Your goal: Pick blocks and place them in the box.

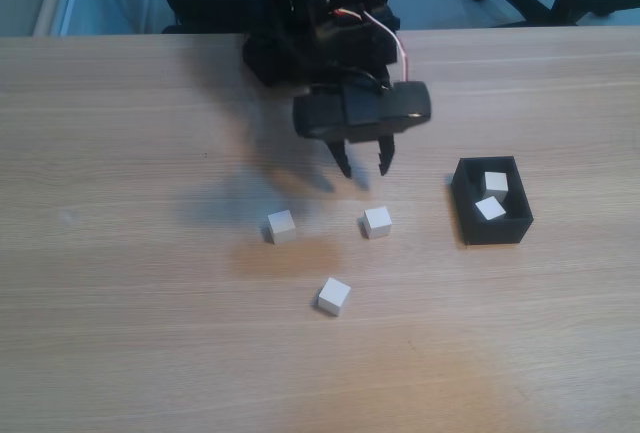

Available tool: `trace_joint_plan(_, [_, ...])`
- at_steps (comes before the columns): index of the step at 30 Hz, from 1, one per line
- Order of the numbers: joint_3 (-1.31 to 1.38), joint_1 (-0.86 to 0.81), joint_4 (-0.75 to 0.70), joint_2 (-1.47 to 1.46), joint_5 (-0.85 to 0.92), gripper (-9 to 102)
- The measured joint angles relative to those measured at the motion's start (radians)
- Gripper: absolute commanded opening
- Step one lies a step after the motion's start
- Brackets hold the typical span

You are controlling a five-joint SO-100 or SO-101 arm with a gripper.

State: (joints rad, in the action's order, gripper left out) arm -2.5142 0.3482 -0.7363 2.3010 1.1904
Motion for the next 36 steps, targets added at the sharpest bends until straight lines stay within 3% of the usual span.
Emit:
trace_joint_plan(19, [0.144,0.014,0.169,-0.322,0.025,16])
trace_joint_plan(36, [0.153,-0.083,0.258,-0.403,0.155,16])
